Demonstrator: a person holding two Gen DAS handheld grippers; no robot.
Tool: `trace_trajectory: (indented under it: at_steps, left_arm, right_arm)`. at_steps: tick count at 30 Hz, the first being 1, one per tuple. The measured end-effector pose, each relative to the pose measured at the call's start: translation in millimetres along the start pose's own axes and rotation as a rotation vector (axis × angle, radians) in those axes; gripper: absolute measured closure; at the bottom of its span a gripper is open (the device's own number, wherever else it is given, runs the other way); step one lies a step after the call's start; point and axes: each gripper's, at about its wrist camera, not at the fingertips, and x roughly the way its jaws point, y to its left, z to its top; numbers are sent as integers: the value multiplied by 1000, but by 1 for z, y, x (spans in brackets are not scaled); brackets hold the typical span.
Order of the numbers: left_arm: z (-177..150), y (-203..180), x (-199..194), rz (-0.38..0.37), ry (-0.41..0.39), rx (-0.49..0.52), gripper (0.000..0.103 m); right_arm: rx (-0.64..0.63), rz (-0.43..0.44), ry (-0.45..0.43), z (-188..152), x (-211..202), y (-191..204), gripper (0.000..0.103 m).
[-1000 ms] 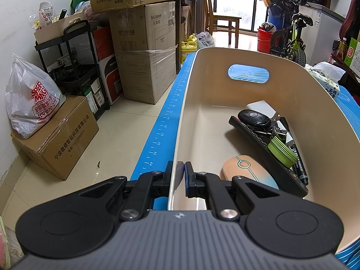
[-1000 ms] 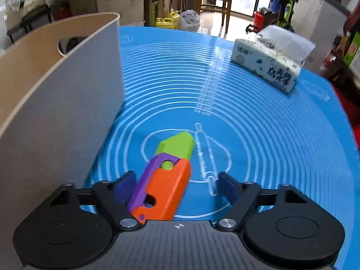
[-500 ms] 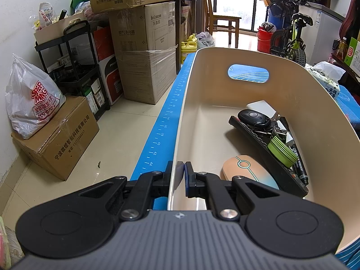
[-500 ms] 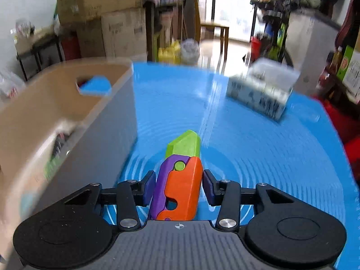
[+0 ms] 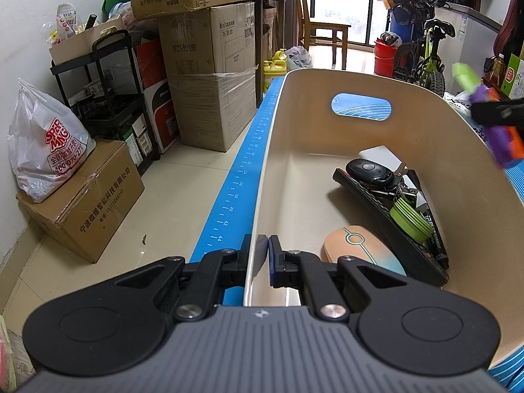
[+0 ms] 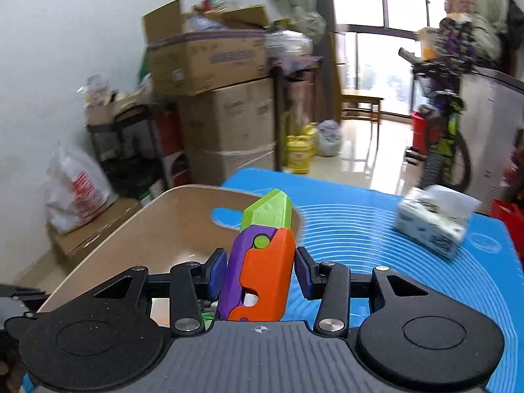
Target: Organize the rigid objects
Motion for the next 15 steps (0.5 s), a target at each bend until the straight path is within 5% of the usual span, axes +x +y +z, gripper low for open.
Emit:
trace_trajectory:
  at_steps: [6, 15]
  left_arm:
    - [0, 0, 0, 1, 0, 0, 93]
    - [0, -1, 0, 0, 1, -1, 93]
  right_arm:
    - [-96, 66, 170, -3, 45, 30, 53]
    - [-250, -9, 295, -14, 76, 62, 52]
